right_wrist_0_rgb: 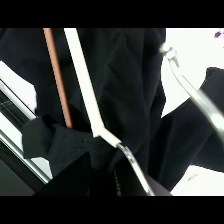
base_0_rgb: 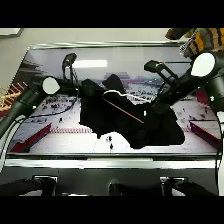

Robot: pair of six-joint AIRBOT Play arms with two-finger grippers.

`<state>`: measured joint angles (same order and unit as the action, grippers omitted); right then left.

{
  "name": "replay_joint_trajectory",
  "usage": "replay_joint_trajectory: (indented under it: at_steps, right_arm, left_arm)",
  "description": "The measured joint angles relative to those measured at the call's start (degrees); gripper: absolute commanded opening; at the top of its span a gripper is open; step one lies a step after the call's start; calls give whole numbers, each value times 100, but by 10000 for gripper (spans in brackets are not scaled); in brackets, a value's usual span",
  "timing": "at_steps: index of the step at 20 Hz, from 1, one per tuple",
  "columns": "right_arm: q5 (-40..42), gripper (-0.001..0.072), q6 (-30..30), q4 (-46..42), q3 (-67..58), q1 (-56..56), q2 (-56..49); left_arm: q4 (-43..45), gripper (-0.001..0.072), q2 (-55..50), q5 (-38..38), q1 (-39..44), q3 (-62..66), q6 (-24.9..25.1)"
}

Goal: Fold the clothes and pants, and hang the long-sleeved shirts on hangers.

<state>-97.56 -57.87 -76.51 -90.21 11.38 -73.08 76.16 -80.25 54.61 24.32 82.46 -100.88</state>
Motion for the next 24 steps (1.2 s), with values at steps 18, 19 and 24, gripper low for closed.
replay_joint_trajectory:
  at_steps: [18, 19, 24]
  right_arm:
    - [616, 34, -710, 306, 153, 560, -883]
    - [778, 34, -901, 55, 153, 671, -914]
    - [1606, 34, -1910, -520, 127, 903, -977]
  left_arm:
    - [90, 24, 811, -164, -11, 778, 90]
    - [90, 24, 920, -79, -13, 802, 153]
    - [90, 23, 1644, 577, 323, 236, 256]
